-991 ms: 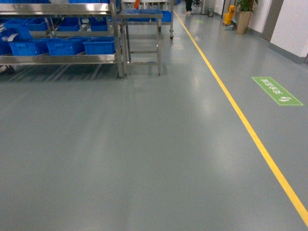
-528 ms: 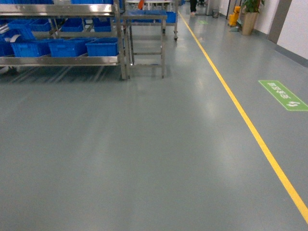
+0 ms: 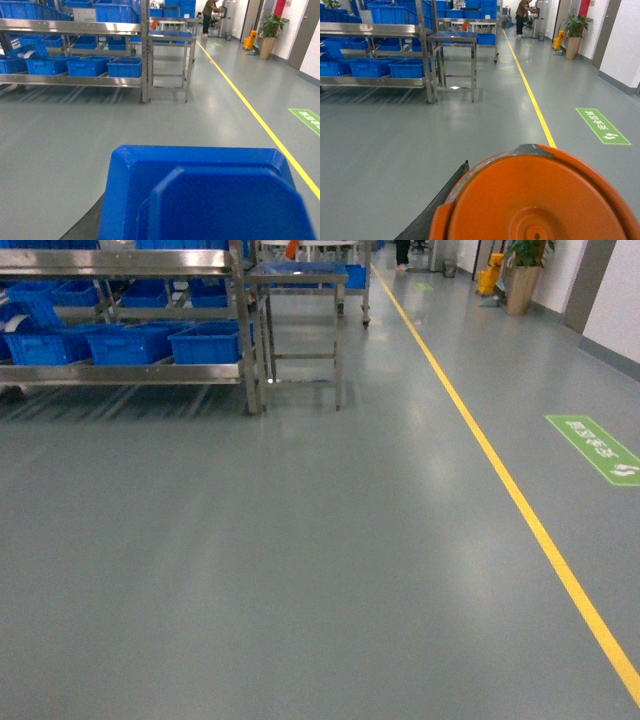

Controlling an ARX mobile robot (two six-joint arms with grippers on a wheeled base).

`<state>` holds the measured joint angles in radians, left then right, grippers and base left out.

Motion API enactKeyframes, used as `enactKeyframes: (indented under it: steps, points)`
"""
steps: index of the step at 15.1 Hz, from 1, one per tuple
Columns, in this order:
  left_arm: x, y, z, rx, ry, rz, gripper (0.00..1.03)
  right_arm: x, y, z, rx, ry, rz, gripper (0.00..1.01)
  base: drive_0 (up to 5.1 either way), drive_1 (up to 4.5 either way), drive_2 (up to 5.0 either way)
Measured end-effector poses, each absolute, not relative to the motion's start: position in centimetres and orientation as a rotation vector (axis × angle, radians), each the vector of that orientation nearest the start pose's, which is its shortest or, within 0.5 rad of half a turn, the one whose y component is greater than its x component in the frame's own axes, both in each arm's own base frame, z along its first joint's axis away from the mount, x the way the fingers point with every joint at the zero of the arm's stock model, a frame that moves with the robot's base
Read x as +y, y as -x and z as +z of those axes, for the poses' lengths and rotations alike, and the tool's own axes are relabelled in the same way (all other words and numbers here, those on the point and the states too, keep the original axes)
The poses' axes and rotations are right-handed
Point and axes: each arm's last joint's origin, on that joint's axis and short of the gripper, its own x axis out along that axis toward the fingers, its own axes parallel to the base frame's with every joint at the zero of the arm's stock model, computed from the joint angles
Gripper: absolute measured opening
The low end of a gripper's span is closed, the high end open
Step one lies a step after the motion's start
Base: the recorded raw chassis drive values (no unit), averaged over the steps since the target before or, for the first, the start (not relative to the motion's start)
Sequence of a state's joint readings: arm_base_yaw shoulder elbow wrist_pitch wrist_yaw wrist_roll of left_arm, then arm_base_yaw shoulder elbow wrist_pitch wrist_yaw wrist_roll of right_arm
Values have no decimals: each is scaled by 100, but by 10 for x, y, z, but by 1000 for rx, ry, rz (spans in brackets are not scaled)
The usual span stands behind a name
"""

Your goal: Sort blue parts and orange caps into right shelf containers

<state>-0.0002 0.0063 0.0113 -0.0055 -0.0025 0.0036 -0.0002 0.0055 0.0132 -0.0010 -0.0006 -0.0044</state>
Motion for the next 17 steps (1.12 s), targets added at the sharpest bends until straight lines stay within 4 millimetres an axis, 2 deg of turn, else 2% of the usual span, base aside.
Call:
enactKeyframes:
  steps: [17]
  points:
    - [0, -97, 166, 3, -4, 1, 42, 0, -97, 167, -3, 4, 0, 42, 16, 448, -415]
